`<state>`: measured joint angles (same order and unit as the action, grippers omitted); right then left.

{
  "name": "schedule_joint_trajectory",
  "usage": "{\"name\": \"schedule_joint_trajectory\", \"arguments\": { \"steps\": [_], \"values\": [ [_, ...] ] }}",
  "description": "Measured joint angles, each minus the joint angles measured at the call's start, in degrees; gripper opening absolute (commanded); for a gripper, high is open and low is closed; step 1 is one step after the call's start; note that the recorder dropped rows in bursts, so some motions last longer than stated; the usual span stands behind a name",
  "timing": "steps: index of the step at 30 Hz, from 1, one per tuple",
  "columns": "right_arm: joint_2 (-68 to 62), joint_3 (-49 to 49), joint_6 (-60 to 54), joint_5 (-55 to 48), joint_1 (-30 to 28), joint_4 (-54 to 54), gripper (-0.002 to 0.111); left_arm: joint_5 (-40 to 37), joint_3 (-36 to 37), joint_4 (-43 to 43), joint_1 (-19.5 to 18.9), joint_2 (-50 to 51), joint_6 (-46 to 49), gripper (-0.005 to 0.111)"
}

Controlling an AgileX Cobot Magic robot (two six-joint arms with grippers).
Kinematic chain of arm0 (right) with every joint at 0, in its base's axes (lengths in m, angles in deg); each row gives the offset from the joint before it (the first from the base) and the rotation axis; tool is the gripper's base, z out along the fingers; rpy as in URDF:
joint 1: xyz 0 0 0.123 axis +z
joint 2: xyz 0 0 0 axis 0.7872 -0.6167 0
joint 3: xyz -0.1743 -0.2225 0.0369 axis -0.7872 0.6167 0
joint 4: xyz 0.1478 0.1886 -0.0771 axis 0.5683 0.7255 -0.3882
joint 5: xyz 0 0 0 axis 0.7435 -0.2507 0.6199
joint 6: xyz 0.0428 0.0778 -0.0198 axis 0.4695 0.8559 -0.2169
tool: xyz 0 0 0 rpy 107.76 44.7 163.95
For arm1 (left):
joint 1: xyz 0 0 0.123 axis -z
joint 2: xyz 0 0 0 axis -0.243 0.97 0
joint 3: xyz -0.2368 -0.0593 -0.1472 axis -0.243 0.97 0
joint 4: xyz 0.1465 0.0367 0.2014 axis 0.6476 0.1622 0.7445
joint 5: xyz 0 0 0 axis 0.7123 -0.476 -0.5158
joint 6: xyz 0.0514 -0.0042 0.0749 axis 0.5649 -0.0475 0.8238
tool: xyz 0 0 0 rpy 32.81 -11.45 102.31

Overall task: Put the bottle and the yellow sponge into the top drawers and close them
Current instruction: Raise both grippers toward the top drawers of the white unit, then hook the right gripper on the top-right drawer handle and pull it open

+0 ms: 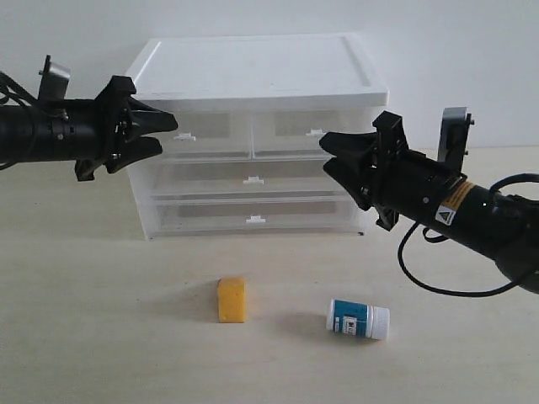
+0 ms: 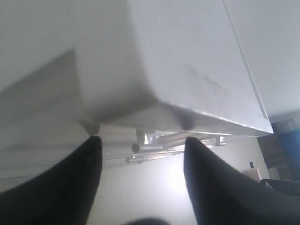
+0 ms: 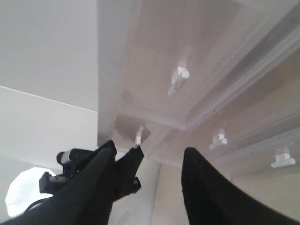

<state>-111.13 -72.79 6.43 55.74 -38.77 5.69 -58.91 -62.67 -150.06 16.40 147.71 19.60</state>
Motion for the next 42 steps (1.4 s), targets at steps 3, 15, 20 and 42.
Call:
{"name": "schedule_joint_trajectory", "arguments": {
  "steps": [3, 15, 20, 42],
  "values": [
    [0.0, -0.1, -0.9, -0.8, 0.0, 2.7, 0.040, -0.1, -0.8, 0.8, 0.1, 0.5, -0.1, 0.051],
    [0.0, -6.3, 2.3, -6.5, 0.0, 1.6, 0.040, -1.3, -3.0, 2.9, 0.4, 1.6, -1.2, 0.051],
    [0.0, -6.6, 2.7, -9.3, 0.0, 1.4, 0.040, -1.7, -3.2, 2.9, 0.4, 3.0, -1.4, 0.051],
    [-4.8, -10.9, 5.2, -10.8, 1.9, 3.7, 0.040, -2.4, -4.1, 3.7, 0.4, 3.1, -1.4, 0.051]
  ]
}}
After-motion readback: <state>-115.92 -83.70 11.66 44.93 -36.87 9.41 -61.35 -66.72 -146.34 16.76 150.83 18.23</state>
